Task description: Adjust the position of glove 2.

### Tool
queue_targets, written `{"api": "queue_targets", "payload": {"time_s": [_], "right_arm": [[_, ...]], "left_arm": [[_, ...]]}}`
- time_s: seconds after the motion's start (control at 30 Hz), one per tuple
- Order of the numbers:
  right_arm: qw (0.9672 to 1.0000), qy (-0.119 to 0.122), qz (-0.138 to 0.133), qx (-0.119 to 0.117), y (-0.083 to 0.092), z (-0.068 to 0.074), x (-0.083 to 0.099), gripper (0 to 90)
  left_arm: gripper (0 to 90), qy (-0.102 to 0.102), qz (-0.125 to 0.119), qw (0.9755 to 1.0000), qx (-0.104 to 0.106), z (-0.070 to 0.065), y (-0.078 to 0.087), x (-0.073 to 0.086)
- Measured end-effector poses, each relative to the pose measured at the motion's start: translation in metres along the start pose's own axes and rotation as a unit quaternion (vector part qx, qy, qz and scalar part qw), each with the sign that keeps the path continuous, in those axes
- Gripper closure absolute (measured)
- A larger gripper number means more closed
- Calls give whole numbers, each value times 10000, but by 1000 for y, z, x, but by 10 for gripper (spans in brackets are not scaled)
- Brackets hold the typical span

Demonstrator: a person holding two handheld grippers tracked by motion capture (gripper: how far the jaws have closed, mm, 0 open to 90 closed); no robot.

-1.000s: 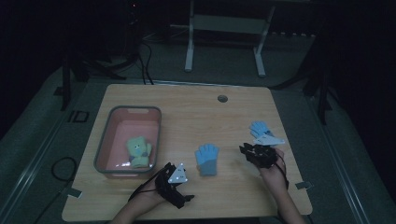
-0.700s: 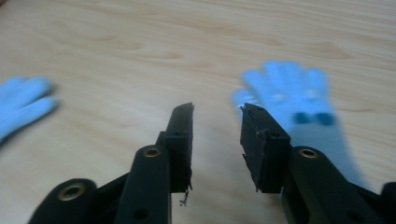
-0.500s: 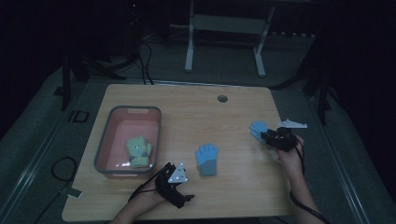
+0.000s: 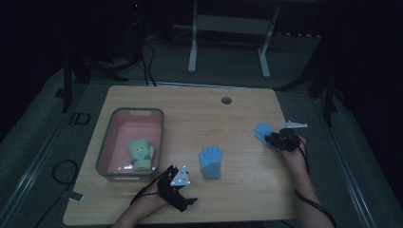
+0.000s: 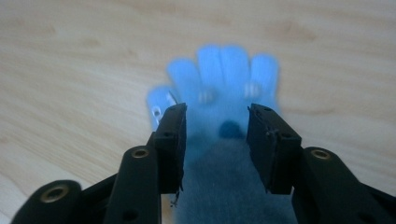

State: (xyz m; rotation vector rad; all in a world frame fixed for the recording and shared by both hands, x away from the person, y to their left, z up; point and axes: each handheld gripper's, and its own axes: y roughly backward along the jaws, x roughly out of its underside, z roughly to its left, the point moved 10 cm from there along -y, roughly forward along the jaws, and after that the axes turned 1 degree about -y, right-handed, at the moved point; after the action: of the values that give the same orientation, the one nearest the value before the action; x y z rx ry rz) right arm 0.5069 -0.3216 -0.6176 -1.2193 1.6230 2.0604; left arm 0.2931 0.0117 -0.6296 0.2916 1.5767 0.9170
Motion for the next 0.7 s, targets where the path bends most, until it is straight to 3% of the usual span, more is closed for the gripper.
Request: {"api": "queue_targets", "payload": {"time_s": [0.13,0.17,0.27,0.33,0.4,0.53,0.67,0.7], "right_arm": [[9999,91,-47,38,0,1,1,601],[9998,183,-52,107,-1,1,1,625],[9998,186,-86,85,-1,3,1,738],[9998,181,-83,77,-2,3,1,763],[9998,19,-26,195,-2,4,0,826],[9993,-117,21,343,0,7,-1,845],[9986,-354,-34,402,9,21,-5,849],[9981,-445,-73,420,17,30,-8,849]], "left_arm": [[36,-22,12,10000,-3,0,1,0],[36,-28,15,10000,-14,0,0,0],[36,-26,4,10000,-13,0,1,0],[36,-25,5,10000,-14,0,1,0],[36,-25,17,10000,-14,0,0,1],[36,-21,13,10000,-13,0,0,0],[36,-19,9,10000,-15,0,0,1],[36,4,-10,10000,-15,0,0,0]]}}
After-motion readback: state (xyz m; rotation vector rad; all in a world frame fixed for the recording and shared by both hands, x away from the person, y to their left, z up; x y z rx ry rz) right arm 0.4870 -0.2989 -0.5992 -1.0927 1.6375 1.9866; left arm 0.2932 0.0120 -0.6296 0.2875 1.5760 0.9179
